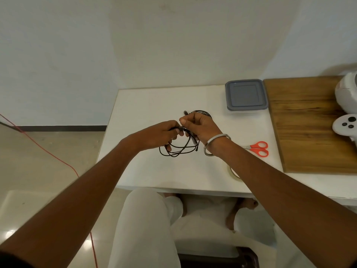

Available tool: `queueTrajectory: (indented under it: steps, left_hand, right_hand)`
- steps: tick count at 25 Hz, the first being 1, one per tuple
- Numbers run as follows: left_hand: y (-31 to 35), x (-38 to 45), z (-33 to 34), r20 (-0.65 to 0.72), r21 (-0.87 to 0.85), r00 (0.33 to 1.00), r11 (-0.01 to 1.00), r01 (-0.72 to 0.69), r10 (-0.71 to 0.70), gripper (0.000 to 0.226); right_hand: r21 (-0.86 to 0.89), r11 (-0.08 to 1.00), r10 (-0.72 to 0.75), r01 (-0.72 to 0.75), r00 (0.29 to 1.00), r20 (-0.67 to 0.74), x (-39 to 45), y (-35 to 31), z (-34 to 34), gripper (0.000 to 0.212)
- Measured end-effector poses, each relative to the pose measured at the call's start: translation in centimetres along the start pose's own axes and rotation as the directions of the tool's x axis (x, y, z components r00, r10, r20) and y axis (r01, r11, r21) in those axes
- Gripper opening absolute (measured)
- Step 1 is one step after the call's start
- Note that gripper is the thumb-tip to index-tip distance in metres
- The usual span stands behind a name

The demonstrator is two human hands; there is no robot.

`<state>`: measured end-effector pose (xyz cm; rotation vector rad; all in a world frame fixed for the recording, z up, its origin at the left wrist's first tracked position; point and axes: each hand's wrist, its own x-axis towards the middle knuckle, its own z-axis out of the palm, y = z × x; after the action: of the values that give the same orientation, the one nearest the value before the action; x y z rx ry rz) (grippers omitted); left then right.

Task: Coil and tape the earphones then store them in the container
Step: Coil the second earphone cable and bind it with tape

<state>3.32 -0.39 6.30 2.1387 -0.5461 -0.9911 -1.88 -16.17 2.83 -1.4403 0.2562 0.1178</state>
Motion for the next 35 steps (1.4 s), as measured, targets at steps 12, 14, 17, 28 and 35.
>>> queueTrajectory:
  steps: [12,14,17,28,35]
  left_hand:
    - [-0.1,0.5,0.2,0.016,-0.109,0.999,0.994,0.031,-0.029,0.024]
    - [-0.2,0.5,0.2,0.017,-0.1,1.0,0.995,0.014,-0.012,0.025]
    - [-0.2,0.5,0.2,0.033,-0.123,0.999,0.992,0.018,-0.014,0.025]
    - [0.0,0.5,0.2,0.051,-0.148,0.999,0.989,0.011,-0.004,0.034]
    - [-1.2,0.8,0.4,-0.031,0.012,0.994,0.994,-0.105,0.105,0.022]
  right_hand:
    - [-0.103,0.992,-0.077,0.073,0.997,-0.031,0.2,0.5,-0.4,0.003]
    - [-0.136,0.984,-0.116,0.113,0.993,-0.015,0.1,0.4,-0.5,0.004]
    - [-0.164,0.975,-0.147,0.148,0.989,0.016,0.0,0.3,-0.6,0.008]
    - [-0.219,0.959,-0.179,0.181,0.983,0.029,0.2,0.2,-0.8,0.01]
    - [-0.115,0.987,-0.111,0.11,0.994,-0.007,0.5,0.5,-1.2,0.027]
